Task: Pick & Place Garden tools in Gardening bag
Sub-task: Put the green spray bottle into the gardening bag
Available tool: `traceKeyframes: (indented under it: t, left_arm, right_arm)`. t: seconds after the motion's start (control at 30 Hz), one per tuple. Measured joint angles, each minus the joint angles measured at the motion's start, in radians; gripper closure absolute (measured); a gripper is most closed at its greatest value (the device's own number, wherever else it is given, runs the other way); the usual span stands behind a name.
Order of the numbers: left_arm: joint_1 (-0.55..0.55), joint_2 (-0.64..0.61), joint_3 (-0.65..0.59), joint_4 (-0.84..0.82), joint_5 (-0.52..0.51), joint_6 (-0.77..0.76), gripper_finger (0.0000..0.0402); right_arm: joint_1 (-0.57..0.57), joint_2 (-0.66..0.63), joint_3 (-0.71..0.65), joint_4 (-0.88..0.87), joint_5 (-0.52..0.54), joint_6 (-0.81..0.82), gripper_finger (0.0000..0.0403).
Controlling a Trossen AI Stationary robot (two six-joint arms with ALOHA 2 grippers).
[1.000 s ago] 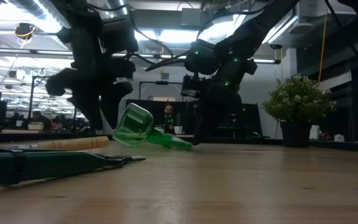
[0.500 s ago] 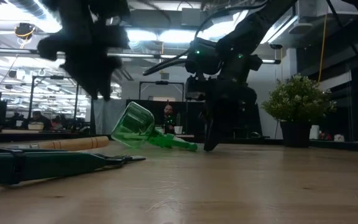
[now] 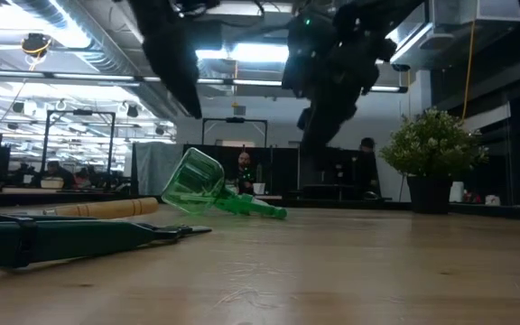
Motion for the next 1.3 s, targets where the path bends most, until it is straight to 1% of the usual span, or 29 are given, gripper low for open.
traceKeyframes:
  t: [0.13, 0.23, 0.4, 0.53, 0.77, 0.83, 1.0, 1.3]
  left_arm:
    - [0.021, 0.099, 0.1, -0.075, 0.041, -0.029, 0.0119]
    - [0.032, 0.156, 0.151, -0.115, 0.067, -0.04, 0.0099]
    - [0.029, 0.232, 0.194, -0.126, 0.099, -0.041, 0.0072]
    - [0.027, 0.282, 0.208, -0.132, 0.1, -0.01, 0.0056]
    - [0.028, 0.318, 0.212, -0.153, 0.1, 0.076, 0.0053]
    - [0.028, 0.328, 0.212, -0.154, 0.114, 0.094, 0.0053]
    - [0.028, 0.363, 0.199, -0.157, 0.124, 0.107, 0.0054]
    - [0.027, 0.392, 0.192, -0.17, 0.104, 0.12, 0.0059]
  right_arm:
    - [0.0, -0.06, 0.0, -0.023, 0.005, 0.004, 0.0286]
    - [0.0, -0.101, 0.0, -0.048, 0.006, 0.007, 0.0286]
    - [0.0, -0.166, 0.0, -0.079, 0.005, 0.027, 0.0286]
    - [0.0, -0.207, 0.0, -0.085, 0.005, 0.05, 0.0286]
    - [0.004, -0.219, 0.0, -0.1, -0.001, 0.056, 0.0286]
    - [0.005, -0.219, 0.0, -0.096, -0.002, 0.056, 0.0286]
    - [0.004, -0.219, 0.0, -0.093, -0.002, 0.056, 0.0286]
    - [0.005, -0.218, 0.0, -0.092, -0.002, 0.056, 0.0286]
